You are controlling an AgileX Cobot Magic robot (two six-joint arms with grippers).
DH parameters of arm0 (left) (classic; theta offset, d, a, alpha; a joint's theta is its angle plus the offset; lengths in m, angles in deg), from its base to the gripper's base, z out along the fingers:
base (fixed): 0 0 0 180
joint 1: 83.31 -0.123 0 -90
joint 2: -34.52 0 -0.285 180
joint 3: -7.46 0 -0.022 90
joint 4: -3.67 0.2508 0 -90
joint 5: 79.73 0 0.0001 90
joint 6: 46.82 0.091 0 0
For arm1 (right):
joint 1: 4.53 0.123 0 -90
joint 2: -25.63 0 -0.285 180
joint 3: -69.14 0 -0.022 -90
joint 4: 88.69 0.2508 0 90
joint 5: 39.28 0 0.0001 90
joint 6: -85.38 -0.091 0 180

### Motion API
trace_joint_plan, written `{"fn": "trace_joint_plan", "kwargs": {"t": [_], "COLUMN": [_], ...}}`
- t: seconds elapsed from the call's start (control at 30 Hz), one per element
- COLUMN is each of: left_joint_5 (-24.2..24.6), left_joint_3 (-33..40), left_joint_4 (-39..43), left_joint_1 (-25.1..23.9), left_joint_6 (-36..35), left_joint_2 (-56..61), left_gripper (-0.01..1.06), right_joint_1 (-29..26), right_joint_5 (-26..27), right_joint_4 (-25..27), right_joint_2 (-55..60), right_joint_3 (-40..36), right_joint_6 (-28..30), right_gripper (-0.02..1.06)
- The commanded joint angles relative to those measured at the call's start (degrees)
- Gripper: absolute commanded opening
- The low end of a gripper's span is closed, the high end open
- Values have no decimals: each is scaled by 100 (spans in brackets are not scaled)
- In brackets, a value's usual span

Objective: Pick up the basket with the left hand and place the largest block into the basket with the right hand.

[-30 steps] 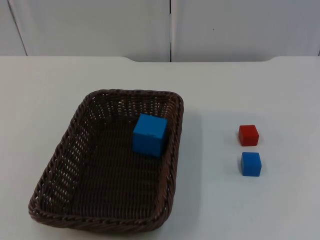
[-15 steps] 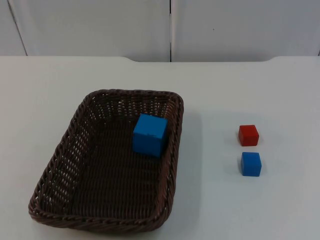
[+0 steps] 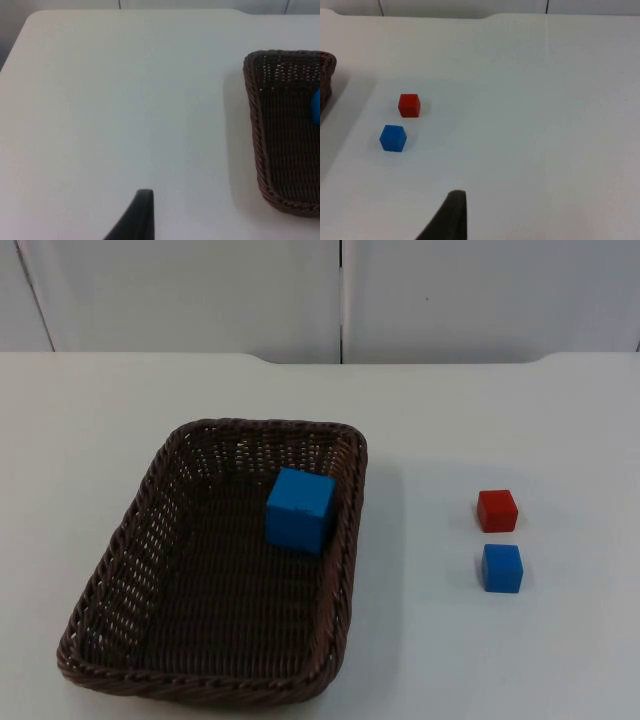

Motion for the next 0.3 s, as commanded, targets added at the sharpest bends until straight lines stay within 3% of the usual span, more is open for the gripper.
{"fn": "trace_joint_plan", "kwargs": {"t": [0.0, 0.27], "left_joint_5": [-69, -69], "left_joint_3": [29, 29], "left_joint_4": [-26, -26], "left_joint_1": [-2, -95], "left_joint_6": [-20, -20], "left_joint_2": [24, 24], "left_gripper": [105, 105], "right_joint_1": [-43, -43], "right_joint_5": [27, 27], "right_joint_4": [38, 38], "right_joint_2": [-18, -18], "right_joint_3": [10, 10], "right_joint_6": [42, 42], "right_gripper": [105, 105]}}
